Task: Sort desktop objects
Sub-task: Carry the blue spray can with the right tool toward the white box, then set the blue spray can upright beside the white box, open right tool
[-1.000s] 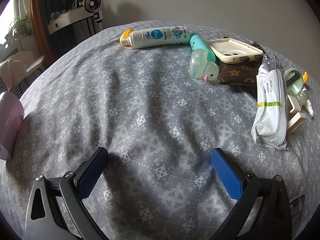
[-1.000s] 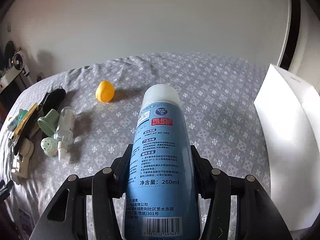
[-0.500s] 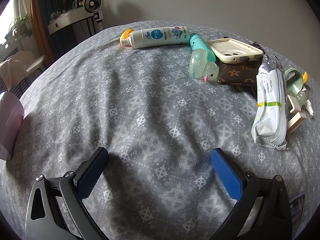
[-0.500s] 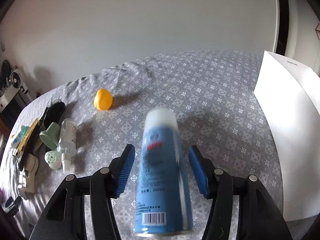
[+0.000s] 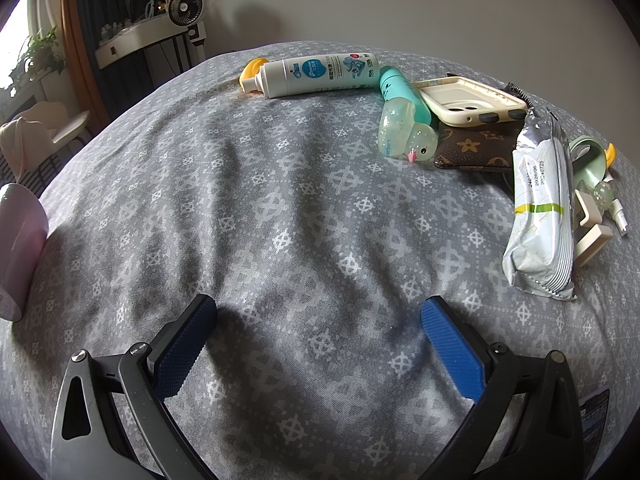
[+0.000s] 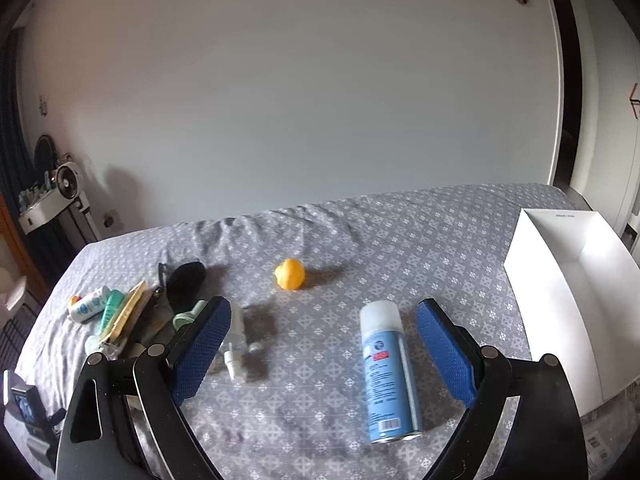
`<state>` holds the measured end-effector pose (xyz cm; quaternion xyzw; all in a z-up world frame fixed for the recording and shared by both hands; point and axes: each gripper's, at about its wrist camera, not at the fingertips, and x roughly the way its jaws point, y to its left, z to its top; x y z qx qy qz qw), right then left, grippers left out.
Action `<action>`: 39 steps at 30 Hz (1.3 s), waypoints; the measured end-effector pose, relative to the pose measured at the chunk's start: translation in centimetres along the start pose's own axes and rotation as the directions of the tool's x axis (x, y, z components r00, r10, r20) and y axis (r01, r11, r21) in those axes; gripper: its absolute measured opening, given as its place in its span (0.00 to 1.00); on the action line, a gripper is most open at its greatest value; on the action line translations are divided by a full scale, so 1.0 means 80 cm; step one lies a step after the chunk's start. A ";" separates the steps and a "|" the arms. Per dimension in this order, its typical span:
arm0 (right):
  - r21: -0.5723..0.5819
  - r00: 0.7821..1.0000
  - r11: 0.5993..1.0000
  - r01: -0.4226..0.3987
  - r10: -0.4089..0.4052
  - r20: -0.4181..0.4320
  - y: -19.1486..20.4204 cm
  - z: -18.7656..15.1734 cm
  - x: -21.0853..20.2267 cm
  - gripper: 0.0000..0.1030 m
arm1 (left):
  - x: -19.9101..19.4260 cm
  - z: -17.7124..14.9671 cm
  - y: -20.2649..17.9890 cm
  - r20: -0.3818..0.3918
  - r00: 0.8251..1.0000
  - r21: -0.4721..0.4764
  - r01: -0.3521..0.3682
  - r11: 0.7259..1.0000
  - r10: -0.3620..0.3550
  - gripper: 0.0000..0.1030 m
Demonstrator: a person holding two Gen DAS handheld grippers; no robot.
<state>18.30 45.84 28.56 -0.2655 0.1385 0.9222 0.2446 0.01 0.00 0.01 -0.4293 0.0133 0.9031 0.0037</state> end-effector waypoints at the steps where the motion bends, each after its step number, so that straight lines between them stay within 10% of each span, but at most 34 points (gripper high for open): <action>1: 0.006 1.000 1.000 -0.017 0.017 0.005 0.008 0.004 -0.006 0.91 | 0.000 0.000 0.000 0.000 1.000 0.000 0.000 1.000 0.000 1.00; 16: 0.003 0.973 0.995 -0.099 0.096 0.211 0.014 0.068 -0.110 1.00 | 0.000 0.000 0.000 0.000 1.000 0.001 0.001 1.000 -0.001 1.00; 39: -0.107 0.959 0.961 -0.255 0.237 -0.157 0.063 -0.052 0.071 1.00 | 0.000 0.000 0.000 0.000 1.000 0.003 0.002 1.000 -0.002 1.00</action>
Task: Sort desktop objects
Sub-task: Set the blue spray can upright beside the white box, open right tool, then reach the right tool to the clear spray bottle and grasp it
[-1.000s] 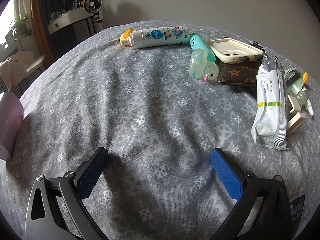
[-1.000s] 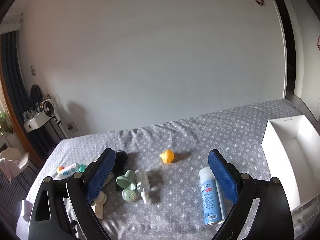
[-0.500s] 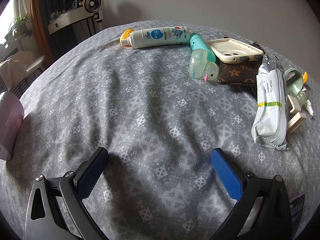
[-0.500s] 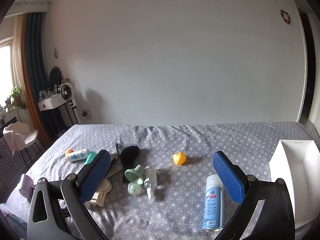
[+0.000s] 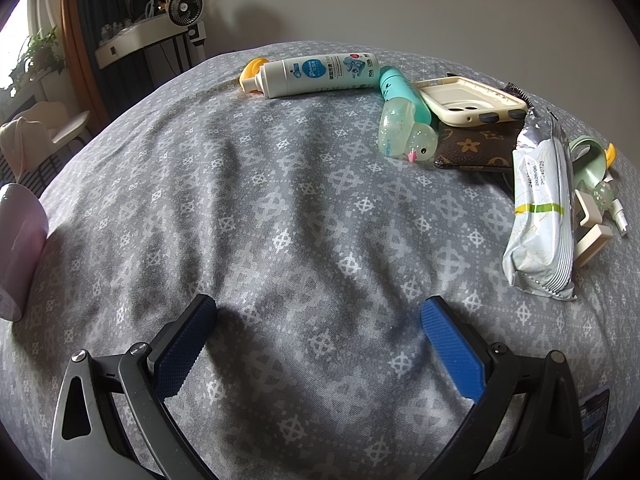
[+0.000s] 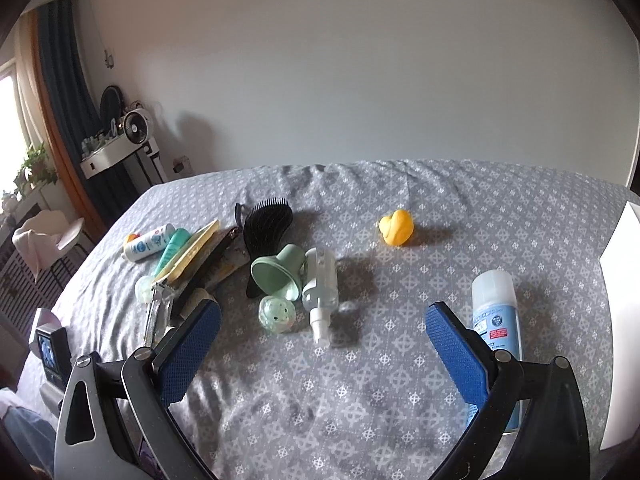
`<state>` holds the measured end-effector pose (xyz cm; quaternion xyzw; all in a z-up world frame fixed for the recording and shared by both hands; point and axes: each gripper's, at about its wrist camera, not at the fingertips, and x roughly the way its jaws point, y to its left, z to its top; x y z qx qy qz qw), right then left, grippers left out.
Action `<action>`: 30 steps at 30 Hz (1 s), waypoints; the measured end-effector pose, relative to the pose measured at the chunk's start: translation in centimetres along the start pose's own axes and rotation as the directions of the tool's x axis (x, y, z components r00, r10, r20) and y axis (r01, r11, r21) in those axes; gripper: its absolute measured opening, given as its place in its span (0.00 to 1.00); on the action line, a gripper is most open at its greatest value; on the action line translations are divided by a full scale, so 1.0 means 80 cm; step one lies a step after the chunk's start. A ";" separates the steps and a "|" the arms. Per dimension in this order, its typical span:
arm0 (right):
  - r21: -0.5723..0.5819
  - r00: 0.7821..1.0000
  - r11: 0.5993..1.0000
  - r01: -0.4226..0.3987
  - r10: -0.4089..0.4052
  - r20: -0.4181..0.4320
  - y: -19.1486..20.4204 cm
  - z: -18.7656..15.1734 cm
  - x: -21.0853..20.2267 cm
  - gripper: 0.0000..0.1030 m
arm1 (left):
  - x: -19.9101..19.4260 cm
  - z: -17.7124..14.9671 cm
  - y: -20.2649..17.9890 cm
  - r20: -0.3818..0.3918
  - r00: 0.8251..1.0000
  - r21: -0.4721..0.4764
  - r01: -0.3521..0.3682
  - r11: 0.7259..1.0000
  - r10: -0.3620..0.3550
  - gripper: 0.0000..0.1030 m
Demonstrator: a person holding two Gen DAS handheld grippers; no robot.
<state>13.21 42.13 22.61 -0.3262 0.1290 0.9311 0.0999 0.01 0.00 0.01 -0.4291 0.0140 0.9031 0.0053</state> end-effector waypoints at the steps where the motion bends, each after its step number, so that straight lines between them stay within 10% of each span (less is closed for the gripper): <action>1: -0.002 1.000 1.000 0.001 -0.001 -0.009 -0.001 -0.004 0.003 1.00 | 0.000 0.000 0.000 0.000 1.000 0.000 0.000 1.000 0.000 1.00; 20: -0.060 0.999 0.998 0.021 -0.024 -0.048 0.010 -0.024 0.009 1.00 | 0.000 0.000 0.000 0.000 1.000 0.002 0.001 1.000 -0.001 1.00; 30: -0.161 0.991 0.985 0.069 -0.086 -0.102 0.046 -0.012 0.104 1.00 | 0.000 0.000 0.000 0.000 1.000 0.003 0.002 1.000 -0.002 1.00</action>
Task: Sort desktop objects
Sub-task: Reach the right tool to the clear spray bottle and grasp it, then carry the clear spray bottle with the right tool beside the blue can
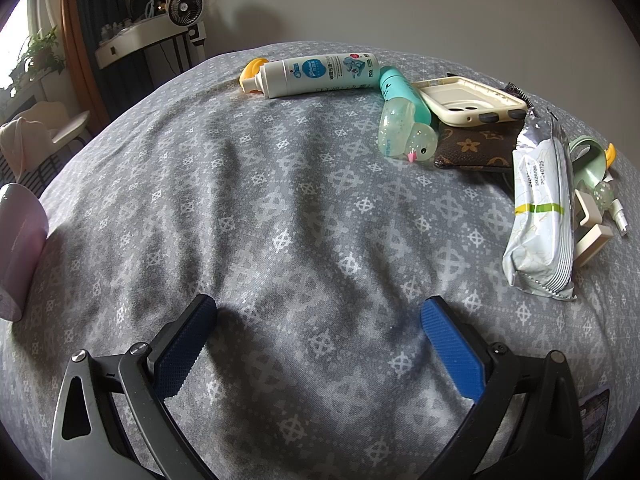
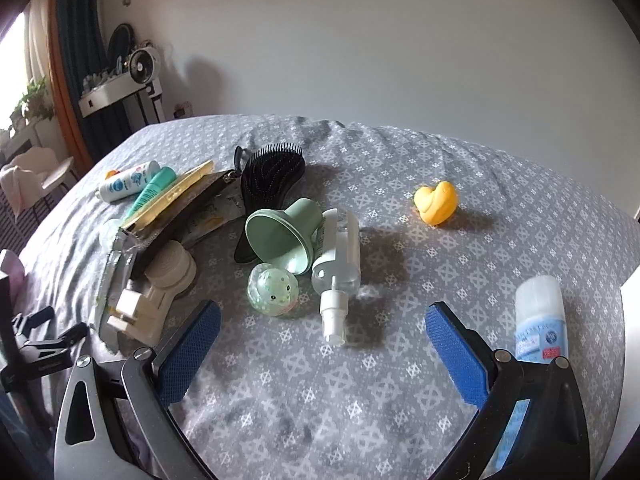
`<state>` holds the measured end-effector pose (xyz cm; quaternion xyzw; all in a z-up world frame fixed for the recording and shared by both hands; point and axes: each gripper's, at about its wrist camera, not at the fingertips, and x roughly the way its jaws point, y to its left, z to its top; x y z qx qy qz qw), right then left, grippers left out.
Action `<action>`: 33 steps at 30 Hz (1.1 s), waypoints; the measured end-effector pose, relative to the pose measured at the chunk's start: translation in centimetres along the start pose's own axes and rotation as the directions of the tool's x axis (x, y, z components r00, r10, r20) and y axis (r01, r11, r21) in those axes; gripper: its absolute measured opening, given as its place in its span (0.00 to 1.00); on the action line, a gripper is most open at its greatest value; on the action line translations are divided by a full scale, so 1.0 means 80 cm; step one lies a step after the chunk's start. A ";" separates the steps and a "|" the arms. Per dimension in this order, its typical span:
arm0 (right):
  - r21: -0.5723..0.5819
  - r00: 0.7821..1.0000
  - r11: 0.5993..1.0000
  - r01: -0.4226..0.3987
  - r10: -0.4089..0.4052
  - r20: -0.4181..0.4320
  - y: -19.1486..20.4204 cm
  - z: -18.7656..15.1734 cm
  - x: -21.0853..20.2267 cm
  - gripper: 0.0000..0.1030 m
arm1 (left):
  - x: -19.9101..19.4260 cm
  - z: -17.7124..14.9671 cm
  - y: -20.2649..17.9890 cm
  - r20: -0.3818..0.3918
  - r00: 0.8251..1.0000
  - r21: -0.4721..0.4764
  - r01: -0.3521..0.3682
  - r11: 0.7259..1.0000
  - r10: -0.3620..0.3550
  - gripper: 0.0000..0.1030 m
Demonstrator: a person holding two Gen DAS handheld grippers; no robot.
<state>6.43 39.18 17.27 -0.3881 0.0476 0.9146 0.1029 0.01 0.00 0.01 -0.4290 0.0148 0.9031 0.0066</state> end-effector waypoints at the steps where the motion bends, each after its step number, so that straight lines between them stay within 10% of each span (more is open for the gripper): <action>1: -0.010 1.000 1.000 0.014 -0.014 -0.012 0.001 0.008 0.015 0.94 | 0.000 0.000 0.000 0.000 1.000 0.000 0.000 1.000 0.000 1.00; 7: 0.102 0.987 0.994 0.048 -0.031 -0.157 -0.031 0.042 0.098 0.63 | 0.000 0.000 0.000 0.000 1.000 0.001 0.000 1.000 0.000 1.00; 16: 0.126 0.981 0.990 0.056 -0.032 -0.189 -0.034 0.051 0.155 0.52 | 0.000 0.000 0.000 0.000 1.000 0.001 0.001 1.000 -0.001 1.00; 27: 0.229 0.997 0.973 0.003 0.014 -0.074 -0.095 0.020 0.029 0.38 | 0.000 0.000 0.000 0.000 1.000 0.002 0.002 1.000 -0.002 1.00; 33: 0.279 0.993 0.957 0.077 -0.099 0.067 -0.170 0.016 -0.090 0.38 | 0.000 0.000 0.000 0.000 1.000 0.003 0.002 1.000 -0.002 1.00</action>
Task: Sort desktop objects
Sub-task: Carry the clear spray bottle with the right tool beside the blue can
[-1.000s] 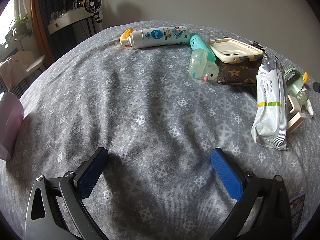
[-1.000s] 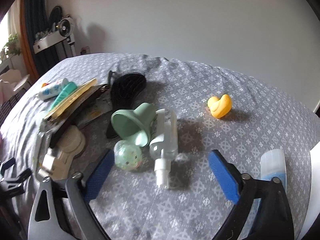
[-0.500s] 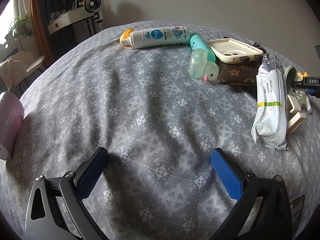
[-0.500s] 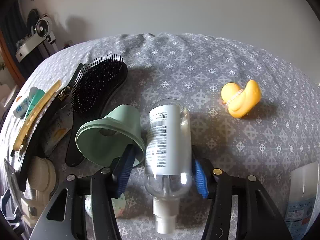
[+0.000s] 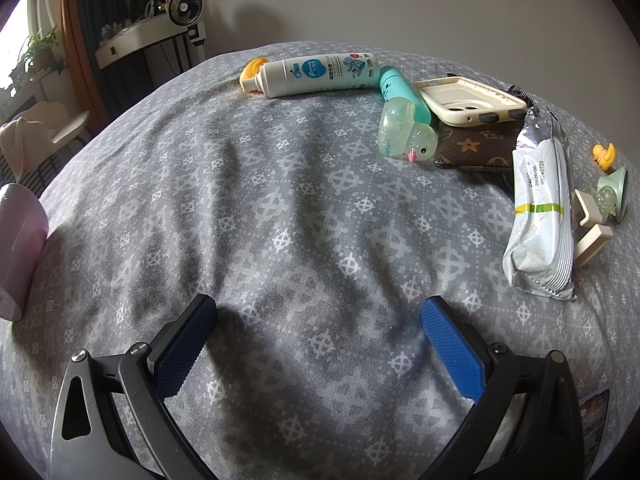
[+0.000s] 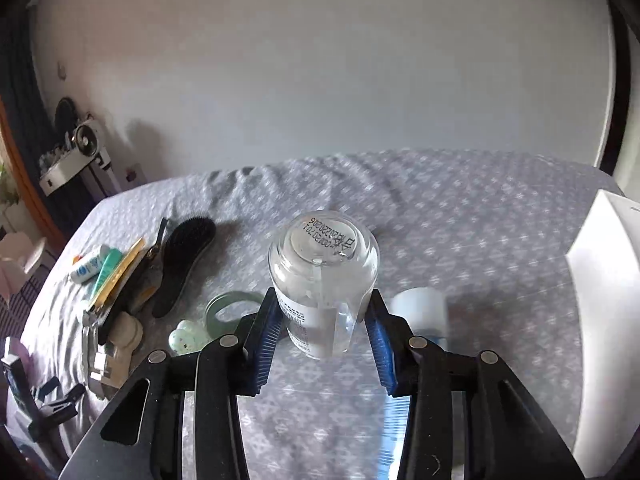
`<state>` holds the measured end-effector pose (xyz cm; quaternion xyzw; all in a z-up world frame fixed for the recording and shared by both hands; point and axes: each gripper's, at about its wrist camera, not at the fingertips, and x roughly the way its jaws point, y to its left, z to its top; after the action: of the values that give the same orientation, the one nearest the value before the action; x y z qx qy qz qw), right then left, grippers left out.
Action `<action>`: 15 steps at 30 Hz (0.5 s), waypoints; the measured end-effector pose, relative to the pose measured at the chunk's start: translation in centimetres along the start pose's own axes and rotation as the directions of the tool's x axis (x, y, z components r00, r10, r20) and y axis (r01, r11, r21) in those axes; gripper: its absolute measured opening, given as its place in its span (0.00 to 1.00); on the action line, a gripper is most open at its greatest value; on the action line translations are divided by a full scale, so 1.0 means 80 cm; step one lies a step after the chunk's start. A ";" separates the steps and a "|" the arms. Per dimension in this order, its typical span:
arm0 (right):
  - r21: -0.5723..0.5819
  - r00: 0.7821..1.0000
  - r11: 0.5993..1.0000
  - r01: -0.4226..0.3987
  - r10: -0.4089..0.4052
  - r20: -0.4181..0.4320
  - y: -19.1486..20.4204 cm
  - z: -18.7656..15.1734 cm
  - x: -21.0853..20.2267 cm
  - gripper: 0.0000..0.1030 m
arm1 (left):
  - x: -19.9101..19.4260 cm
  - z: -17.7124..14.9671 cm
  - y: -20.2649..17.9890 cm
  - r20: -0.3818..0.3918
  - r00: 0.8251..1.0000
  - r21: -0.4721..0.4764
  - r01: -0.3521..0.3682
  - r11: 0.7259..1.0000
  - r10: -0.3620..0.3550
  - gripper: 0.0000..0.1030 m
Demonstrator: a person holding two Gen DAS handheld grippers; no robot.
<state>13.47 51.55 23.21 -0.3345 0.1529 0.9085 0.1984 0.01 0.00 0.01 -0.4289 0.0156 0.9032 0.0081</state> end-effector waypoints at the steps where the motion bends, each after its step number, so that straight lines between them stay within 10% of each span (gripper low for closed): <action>1: 0.026 1.000 0.999 0.020 -0.021 0.017 -0.019 0.005 -0.015 0.38 | 0.000 0.000 0.000 0.000 1.000 0.000 0.000 1.000 0.000 1.00; 6: -0.016 0.977 0.978 0.208 -0.207 0.048 -0.068 0.004 -0.046 0.38 | 0.000 0.000 0.000 0.000 1.000 0.000 0.000 1.000 0.000 1.00; 15: 0.114 0.947 0.946 0.305 -0.289 -0.139 -0.122 -0.035 -0.004 0.38 | -0.001 0.001 0.000 0.000 1.000 0.001 0.001 1.000 -0.001 1.00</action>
<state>19.80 58.86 19.98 -0.3938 0.1729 0.8341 0.3454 0.00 -0.01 0.07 -0.4290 0.0160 0.9031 0.0088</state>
